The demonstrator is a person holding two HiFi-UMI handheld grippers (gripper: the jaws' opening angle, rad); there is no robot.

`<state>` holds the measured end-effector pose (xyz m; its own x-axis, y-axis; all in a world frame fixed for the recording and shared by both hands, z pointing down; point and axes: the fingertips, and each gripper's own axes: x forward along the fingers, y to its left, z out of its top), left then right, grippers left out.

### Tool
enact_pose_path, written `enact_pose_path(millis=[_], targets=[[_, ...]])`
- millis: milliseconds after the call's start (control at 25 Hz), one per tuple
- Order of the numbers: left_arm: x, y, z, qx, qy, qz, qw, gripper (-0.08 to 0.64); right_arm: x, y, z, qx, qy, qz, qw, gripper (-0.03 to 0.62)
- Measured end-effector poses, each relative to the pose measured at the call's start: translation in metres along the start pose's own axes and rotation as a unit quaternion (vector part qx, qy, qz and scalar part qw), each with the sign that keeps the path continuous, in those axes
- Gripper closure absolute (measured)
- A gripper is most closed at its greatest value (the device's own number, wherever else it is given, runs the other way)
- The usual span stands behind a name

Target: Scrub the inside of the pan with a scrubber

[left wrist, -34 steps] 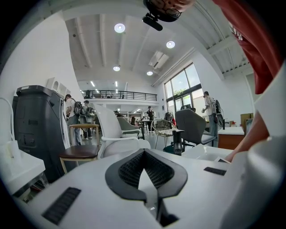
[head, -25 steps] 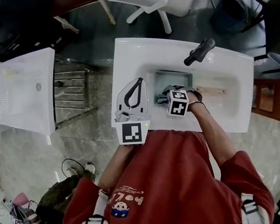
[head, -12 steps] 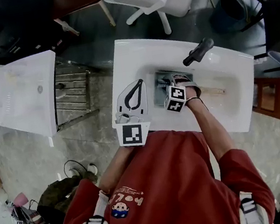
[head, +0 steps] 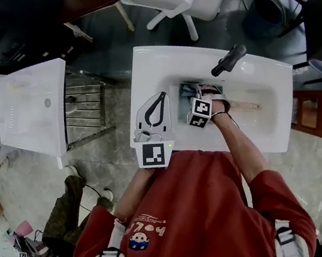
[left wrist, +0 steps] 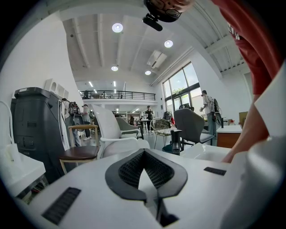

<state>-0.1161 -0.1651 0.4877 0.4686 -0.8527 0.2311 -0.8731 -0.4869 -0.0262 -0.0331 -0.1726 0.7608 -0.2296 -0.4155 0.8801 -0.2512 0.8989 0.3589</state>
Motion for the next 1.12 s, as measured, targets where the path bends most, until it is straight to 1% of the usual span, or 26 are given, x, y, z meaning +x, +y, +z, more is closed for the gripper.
enact_pose_path(millis=[80,200,280,440,600,720,880,1000,1120], targets=[[0.0,0.0,0.0,0.001,-0.001,-0.001,1.0,0.552,-0.003,-0.001,0.0,0.015,-0.004,0.003,1.0,0.43],[-0.001,0.002,0.0,-0.002,0.002,0.001,1.0,0.552,-0.017,-0.008,0.005,0.045,-0.025,0.004,0.999,0.423],[0.0,0.003,-0.001,0.0,0.001,0.002,1.0,0.552,-0.029,-0.012,0.007,0.05,-0.032,0.017,0.998,0.423],[0.002,0.001,-0.003,-0.001,0.002,-0.001,1.0,0.552,-0.056,-0.007,0.001,0.061,-0.035,0.079,0.994,0.423],[0.002,0.0,-0.003,-0.002,-0.002,-0.004,1.0,0.552,-0.075,0.017,-0.005,0.031,-0.036,0.147,0.988,0.423],[0.003,-0.002,-0.003,-0.002,-0.002,-0.006,1.0,0.552,-0.078,0.041,-0.012,0.022,-0.028,0.194,0.98,0.423],[0.003,-0.004,-0.003,-0.002,-0.002,-0.008,1.0,0.552,-0.073,0.064,-0.025,0.027,-0.004,0.236,0.971,0.423],[0.002,-0.004,-0.005,-0.004,-0.002,-0.008,1.0,0.552,-0.068,0.078,-0.034,0.037,0.006,0.27,0.962,0.423],[0.002,-0.002,-0.007,-0.004,0.001,-0.007,1.0,0.552,-0.063,0.085,-0.037,0.047,0.008,0.284,0.958,0.423]])
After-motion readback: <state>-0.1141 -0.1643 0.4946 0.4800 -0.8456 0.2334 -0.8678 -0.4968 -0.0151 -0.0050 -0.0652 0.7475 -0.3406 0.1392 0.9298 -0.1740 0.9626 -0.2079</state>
